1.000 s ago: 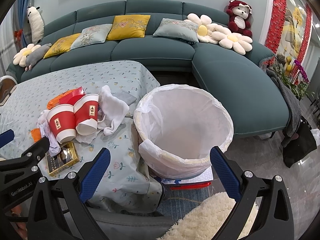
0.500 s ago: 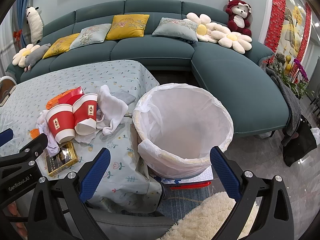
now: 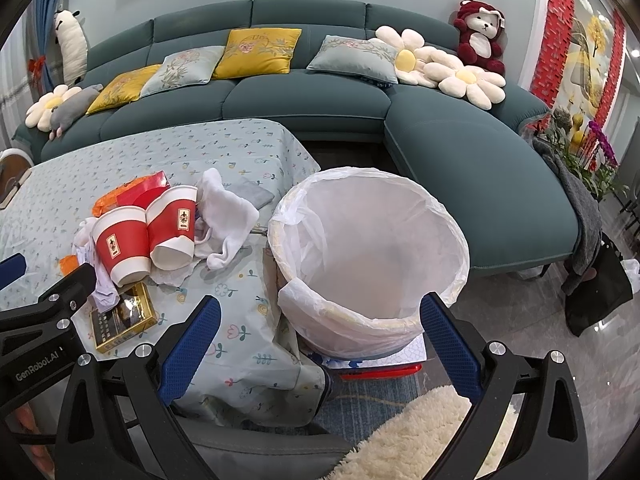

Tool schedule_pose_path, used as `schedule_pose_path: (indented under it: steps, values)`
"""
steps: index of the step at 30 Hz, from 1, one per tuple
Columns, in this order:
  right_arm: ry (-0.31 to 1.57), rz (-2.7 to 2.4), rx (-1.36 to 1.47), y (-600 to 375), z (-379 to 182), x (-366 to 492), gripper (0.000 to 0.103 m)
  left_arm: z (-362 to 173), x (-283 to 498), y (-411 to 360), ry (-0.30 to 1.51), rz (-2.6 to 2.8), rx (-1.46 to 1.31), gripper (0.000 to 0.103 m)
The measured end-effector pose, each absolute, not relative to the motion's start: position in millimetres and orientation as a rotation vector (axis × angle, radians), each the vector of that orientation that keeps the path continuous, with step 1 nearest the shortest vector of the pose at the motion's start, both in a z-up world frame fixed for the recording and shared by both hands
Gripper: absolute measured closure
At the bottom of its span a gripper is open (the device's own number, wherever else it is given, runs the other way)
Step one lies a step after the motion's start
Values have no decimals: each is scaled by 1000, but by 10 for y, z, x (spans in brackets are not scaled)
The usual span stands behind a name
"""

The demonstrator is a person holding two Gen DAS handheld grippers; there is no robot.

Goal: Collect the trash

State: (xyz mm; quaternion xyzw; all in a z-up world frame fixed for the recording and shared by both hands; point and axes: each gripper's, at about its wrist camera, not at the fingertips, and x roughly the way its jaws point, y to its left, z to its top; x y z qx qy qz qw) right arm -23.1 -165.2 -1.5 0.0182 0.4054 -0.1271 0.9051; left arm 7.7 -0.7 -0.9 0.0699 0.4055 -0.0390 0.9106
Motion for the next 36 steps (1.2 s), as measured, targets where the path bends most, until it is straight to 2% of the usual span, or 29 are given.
schedule_pose_path:
  steps: [24, 36]
  values:
    - [835, -269, 31, -1642, -16, -235, 8, -49, 68, 23, 868, -89, 131, 7]
    - [844, -246, 26, -1526, -32, -197, 8, -161, 156, 394, 907, -44, 42, 7]
